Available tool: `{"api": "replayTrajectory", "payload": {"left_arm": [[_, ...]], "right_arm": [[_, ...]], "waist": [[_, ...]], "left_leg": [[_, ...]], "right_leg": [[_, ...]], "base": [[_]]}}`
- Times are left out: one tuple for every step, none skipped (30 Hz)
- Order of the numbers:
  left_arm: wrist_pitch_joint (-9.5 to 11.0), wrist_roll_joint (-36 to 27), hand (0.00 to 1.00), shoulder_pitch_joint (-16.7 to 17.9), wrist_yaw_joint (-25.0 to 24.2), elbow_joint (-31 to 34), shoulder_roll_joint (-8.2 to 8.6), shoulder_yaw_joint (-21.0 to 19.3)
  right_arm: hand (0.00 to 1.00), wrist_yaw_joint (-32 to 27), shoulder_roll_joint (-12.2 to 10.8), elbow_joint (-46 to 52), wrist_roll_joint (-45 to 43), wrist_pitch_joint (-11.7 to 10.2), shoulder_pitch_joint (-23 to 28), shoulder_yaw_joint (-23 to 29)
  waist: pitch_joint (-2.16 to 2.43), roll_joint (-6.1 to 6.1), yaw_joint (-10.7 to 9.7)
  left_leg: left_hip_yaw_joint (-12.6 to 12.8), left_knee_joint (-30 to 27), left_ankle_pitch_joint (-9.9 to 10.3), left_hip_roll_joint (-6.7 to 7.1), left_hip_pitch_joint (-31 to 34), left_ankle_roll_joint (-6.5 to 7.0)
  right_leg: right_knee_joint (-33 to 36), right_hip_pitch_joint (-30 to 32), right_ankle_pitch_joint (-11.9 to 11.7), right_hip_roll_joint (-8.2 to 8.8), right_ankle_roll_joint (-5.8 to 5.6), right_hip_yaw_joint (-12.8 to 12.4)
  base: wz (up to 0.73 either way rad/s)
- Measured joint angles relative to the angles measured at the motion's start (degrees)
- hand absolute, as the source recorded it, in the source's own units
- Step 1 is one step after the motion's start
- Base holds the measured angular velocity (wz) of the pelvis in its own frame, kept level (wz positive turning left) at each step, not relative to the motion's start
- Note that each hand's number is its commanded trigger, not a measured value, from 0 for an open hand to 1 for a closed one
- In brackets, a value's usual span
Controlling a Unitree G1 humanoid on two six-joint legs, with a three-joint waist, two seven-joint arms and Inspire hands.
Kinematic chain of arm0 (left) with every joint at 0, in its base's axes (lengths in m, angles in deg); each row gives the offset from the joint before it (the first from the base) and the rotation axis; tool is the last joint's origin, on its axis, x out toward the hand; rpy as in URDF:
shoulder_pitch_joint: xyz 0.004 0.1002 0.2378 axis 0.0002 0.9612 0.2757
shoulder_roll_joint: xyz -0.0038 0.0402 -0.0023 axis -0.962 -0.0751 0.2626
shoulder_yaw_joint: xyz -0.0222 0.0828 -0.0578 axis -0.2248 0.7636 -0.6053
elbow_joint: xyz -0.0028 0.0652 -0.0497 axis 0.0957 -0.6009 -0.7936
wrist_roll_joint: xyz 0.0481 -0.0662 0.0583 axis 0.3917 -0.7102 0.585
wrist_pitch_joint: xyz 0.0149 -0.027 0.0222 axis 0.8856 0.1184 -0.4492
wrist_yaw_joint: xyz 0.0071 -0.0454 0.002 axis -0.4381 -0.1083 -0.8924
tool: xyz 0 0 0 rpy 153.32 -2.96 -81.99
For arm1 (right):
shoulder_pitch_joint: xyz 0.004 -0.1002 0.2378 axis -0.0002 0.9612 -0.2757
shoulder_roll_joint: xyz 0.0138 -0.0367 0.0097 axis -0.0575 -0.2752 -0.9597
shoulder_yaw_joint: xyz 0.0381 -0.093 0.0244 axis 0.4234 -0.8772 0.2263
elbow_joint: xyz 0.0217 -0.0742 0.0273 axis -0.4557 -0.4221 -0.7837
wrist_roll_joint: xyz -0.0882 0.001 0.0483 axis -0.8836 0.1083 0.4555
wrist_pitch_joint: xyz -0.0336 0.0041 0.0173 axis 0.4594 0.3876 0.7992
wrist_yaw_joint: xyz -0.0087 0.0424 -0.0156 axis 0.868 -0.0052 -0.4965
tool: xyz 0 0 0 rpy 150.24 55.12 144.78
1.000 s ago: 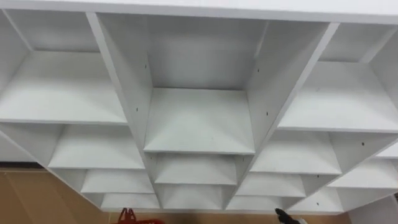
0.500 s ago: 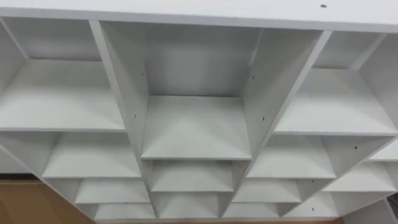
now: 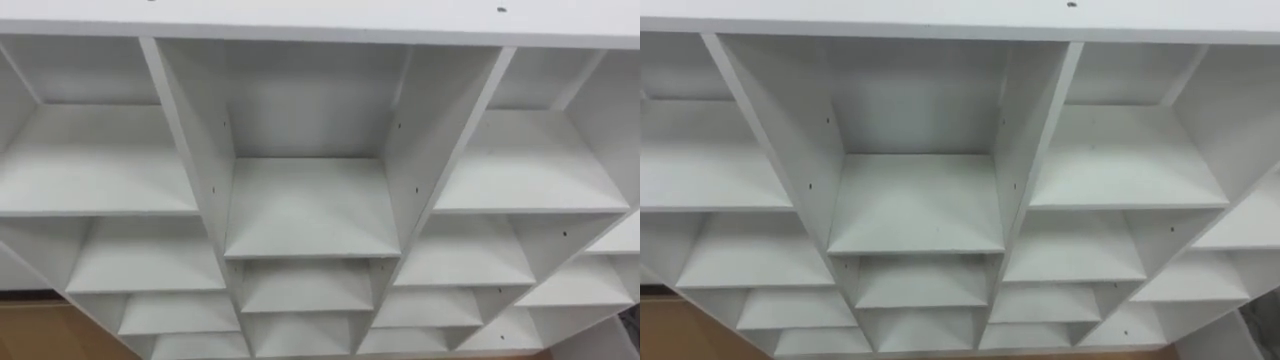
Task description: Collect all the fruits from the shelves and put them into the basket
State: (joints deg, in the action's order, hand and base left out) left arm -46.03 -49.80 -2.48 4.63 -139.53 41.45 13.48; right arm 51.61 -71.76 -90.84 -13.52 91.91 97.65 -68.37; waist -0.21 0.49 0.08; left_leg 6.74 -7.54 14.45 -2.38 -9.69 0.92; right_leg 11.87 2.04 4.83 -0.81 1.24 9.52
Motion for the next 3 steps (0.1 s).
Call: {"api": "replayTrajectory", "payload": {"left_arm": [[-0.3,0.9,1.00,-0.1,-0.1,0.0,0.00,0.4],[-0.4,2.0,1.00,-0.1,-0.2,0.0,0.00,0.6],[-0.5,2.6,1.00,-0.1,-0.3,0.0,-0.01,0.6]], "right_arm": [[0.00,0.3,0.0,0.0,-0.6,0.0,-0.5,0.0],[0.00,0.4,0.0,0.0,-0.9,0.0,-0.8,0.0],[0.00,0.7,0.0,0.2,-0.9,0.0,-0.9,0.0]], "waist": [[-0.02,0.03,0.0],[-0.03,0.04,0.0],[-0.06,0.09,0.0]], "left_leg": [[0.2,0.0,0.0,0.00,0.0,0.00],[0.3,-0.1,0.0,0.00,0.0,0.00],[0.3,-0.1,0.0,0.00,0.0,0.00]], "right_leg": [[0.0,0.0,0.0,-0.01,0.00,-0.1],[0.1,0.1,0.0,-0.01,0.01,-0.1],[0.1,0.1,0.0,-0.01,0.01,-0.1]], "base": [[0.00],[0.00],[0.00]]}}
